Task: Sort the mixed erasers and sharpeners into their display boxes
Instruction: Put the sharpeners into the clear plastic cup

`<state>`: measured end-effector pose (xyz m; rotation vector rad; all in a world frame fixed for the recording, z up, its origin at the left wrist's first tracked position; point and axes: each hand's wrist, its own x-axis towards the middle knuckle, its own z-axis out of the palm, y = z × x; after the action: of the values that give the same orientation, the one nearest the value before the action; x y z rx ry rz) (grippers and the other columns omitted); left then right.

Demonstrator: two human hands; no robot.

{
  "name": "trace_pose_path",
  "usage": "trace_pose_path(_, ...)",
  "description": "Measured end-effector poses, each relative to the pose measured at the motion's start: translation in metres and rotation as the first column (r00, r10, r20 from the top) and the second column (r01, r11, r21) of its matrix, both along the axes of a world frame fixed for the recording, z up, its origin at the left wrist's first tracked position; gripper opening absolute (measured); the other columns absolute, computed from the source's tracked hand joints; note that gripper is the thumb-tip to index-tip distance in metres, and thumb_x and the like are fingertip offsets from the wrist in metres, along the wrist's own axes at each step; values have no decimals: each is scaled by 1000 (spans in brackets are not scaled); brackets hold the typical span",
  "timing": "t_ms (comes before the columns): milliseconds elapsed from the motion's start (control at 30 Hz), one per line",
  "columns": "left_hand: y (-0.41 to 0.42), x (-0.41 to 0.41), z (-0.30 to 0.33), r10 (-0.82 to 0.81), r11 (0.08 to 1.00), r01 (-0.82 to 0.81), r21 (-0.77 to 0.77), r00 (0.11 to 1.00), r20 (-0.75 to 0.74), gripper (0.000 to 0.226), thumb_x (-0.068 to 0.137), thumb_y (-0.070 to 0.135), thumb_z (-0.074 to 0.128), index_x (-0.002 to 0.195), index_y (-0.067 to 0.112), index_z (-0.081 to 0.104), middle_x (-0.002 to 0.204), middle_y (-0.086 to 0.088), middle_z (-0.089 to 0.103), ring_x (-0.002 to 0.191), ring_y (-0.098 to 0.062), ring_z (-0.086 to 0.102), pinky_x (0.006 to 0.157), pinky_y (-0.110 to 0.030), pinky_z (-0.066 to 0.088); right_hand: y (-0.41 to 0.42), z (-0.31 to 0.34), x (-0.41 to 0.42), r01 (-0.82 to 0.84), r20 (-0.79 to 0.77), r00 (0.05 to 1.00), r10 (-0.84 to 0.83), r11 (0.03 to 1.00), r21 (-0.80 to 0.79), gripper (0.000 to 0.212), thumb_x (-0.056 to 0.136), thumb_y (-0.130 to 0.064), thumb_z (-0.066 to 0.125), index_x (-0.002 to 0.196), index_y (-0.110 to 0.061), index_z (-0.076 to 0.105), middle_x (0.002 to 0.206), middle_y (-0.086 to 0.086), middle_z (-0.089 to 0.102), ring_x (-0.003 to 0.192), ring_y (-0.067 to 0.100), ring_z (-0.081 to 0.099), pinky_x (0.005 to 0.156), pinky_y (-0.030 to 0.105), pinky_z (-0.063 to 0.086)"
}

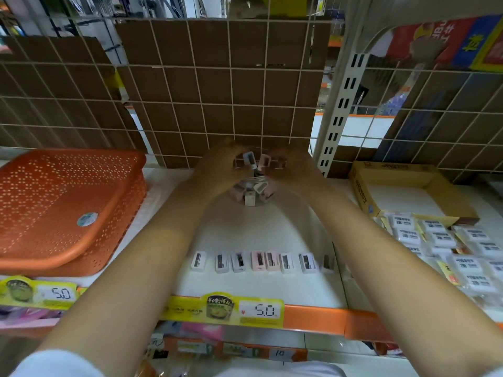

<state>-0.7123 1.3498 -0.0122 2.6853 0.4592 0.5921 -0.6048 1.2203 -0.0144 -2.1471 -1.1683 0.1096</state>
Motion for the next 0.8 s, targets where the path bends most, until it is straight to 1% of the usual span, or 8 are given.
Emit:
trace_pose_path(167, 15, 3, -11, 34, 999, -36, -16, 989, -142, 51, 88, 34, 59, 135, 20, 46, 128, -18, 45, 114, -33, 49, 92, -43, 43, 1, 0, 0, -12, -1, 1000, 12, 1000, -29, 33, 88, -30, 57, 120, -20, 60, 108, -2, 66, 97, 14, 62, 84, 31, 51)
trace_pose_path(300, 6, -25, -8, -7, 998, 4, -59, 998, -56, 45, 89, 24, 58, 132, 13, 49, 118, -13, 50, 106, -25, 52, 83, -34, 45, -26, 5, -5, 21, 65, 998, -14, 994, -109, 36, 88, -27, 58, 122, -16, 58, 114, 4, 61, 100, 17, 57, 78, 24, 40)
trace_pose_path(367, -2, -47, -9, -10, 997, 7, -83, 999, -39, 41, 88, 18, 59, 128, 12, 52, 116, -9, 51, 102, -19, 50, 80, -28, 39, -49, 7, -12, 36, 87, 996, -19, 980, -198, 31, 88, -25, 59, 117, -16, 60, 111, 8, 61, 94, 20, 57, 75, 27, 42)
trace_pose_path(433, -8, -72, -17, -4, 994, -3, -108, 998, -62, 38, 86, 19, 62, 123, 11, 55, 117, -7, 52, 101, -16, 49, 83, -22, 35, -76, 7, -19, 47, 30, 999, -40, 958, -282, 33, 86, -25, 61, 118, -18, 59, 107, 1, 58, 87, 14, 53, 74, 27, 41)
trace_pose_path(533, -16, -106, -33, -30, 971, -8, -239, 987, -156, 48, 79, 35, 67, 121, 14, 57, 115, 0, 51, 102, -17, 53, 83, -13, 41, -113, 4, -30, 32, -36, 998, -54, 895, -444, 39, 84, -31, 63, 121, -21, 56, 94, -13, 46, 80, 3, 44, 63, 17, 33)
trace_pose_path(633, -17, -130, -47, -56, 981, 5, -193, 965, -258, 70, 70, 57, 58, 123, 12, 57, 105, 1, 51, 89, -12, 50, 75, 1, 32, -135, -1, -44, 72, 48, 997, -53, 744, -665, 37, 86, -34, 60, 119, -17, 56, 106, 2, 49, 97, 16, 51, 65, 22, 31)
trace_pose_path(700, -15, -141, -54, -73, 983, 13, -185, 944, -322, 89, 58, 68, 42, 128, 13, 52, 105, 1, 50, 90, -11, 49, 73, -4, 32, -143, -9, -52, 125, 95, 992, -81, 670, -732, 33, 87, -33, 57, 116, -15, 55, 112, 6, 50, 109, 21, 50, 71, 22, 32)
trace_pose_path(800, -15, -148, -59, -51, 986, -12, -169, 928, -368, 98, 50, 70, 39, 130, 15, 49, 108, 4, 47, 99, -10, 47, 78, -15, 31, -149, -19, -58, 171, 98, 984, -149, 637, -752, 28, 86, -30, 57, 112, -19, 56, 116, 5, 48, 110, 21, 50, 75, 21, 35)
